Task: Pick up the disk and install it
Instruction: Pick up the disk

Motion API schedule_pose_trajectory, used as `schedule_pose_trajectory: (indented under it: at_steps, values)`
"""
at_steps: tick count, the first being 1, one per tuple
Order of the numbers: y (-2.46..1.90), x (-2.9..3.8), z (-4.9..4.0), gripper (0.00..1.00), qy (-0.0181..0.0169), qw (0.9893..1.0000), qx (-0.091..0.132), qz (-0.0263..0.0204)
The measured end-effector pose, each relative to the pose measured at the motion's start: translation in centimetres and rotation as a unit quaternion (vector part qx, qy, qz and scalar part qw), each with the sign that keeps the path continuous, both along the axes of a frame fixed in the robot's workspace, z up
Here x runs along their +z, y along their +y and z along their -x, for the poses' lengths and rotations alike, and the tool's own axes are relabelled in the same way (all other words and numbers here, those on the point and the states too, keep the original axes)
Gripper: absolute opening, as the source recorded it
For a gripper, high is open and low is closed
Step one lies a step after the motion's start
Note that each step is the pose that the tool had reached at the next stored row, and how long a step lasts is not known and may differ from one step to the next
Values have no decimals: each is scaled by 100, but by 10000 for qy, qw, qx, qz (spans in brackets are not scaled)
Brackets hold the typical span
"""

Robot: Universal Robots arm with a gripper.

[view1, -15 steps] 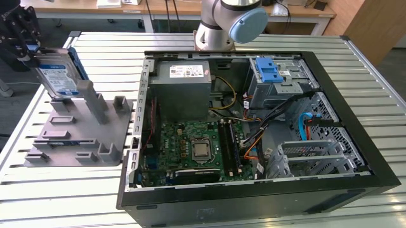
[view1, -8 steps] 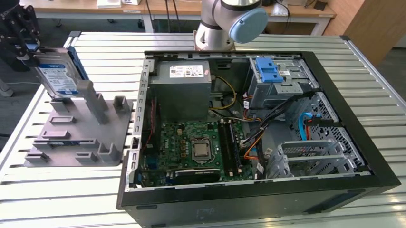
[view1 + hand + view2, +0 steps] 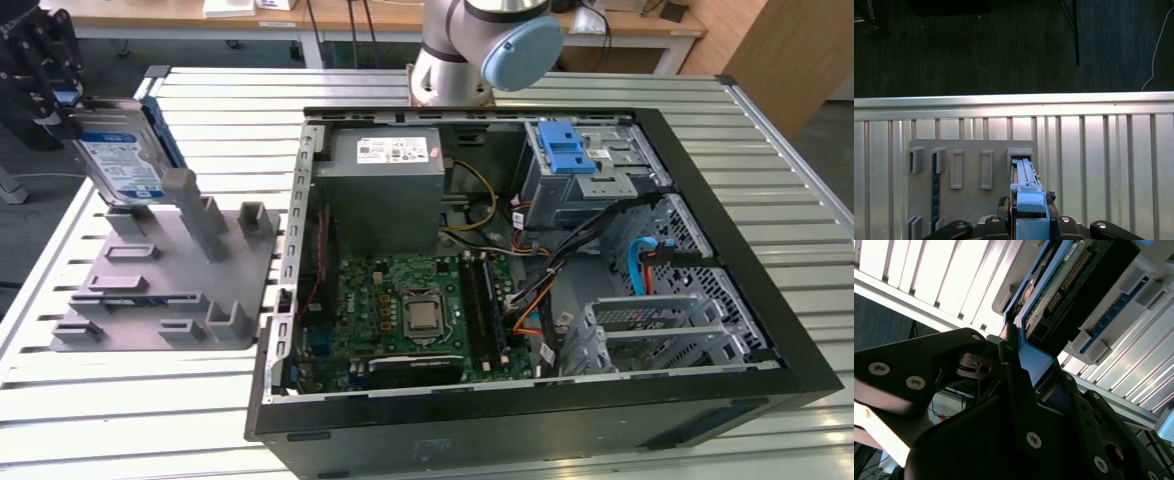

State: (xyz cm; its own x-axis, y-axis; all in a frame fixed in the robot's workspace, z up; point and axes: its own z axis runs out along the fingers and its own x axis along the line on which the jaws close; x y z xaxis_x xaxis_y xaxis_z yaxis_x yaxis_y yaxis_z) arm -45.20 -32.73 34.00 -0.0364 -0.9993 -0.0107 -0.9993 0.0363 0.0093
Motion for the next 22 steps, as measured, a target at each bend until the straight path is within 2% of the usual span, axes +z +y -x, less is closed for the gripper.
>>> schedule_pose_trajectory:
  at_steps: [22]
  values:
    - [0, 87, 0, 36, -1, 10000, 0, 0]
